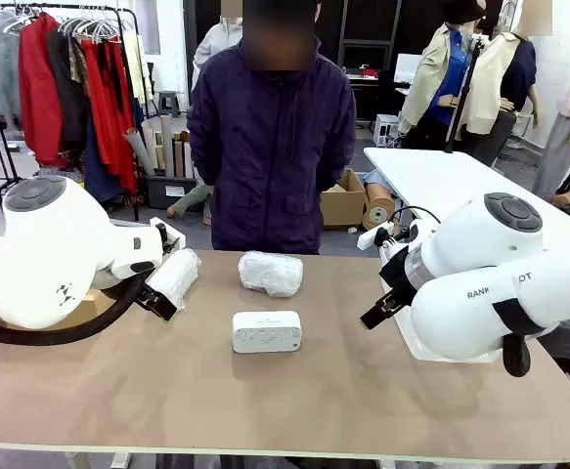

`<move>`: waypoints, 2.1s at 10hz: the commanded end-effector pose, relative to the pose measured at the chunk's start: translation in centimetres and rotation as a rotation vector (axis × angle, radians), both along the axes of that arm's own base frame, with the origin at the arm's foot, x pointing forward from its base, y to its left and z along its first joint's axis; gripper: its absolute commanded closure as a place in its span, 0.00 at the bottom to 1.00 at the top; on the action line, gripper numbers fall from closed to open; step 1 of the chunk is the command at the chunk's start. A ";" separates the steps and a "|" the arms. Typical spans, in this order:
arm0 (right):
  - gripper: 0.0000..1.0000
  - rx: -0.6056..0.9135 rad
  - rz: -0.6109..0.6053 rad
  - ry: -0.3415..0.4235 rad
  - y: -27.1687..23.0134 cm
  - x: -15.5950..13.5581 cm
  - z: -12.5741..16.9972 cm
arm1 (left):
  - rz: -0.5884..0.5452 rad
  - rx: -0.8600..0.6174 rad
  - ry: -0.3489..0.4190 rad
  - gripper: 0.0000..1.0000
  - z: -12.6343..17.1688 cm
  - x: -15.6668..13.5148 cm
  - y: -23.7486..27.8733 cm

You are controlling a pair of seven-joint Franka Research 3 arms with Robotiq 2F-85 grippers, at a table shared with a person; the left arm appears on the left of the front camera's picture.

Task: Separate and place wrapped and unwrapped clocks.
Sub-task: Pick up the Digital clock indicated by the person.

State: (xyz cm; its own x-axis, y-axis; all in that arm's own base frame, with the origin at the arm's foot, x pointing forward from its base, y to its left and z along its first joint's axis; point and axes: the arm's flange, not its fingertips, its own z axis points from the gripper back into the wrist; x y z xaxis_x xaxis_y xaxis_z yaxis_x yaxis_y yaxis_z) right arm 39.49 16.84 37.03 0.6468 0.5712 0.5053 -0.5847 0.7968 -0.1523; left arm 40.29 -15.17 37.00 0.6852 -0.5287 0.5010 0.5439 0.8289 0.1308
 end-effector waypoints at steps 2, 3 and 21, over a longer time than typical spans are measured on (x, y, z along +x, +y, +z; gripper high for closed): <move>0.00 0.000 0.000 0.000 0.0 0.0 0.0 | 0.000 0.000 0.000 0.00 0.0 0.0 0.0; 0.00 0.000 0.000 0.000 0.0 0.0 0.0 | 0.000 0.000 0.000 0.00 0.0 0.0 0.0; 0.00 0.010 0.029 0.014 0.4 0.1 0.3 | -0.108 -0.022 0.134 0.00 1.1 -0.4 0.4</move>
State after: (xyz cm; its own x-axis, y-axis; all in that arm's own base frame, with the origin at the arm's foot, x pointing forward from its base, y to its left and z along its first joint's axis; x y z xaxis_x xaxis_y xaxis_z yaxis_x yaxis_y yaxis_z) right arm 39.41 17.03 36.99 0.6450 0.5749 0.5035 -0.5890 0.7938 -0.1518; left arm 39.69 -16.18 36.86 0.6947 -0.5645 0.4457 0.5954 0.7990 0.0839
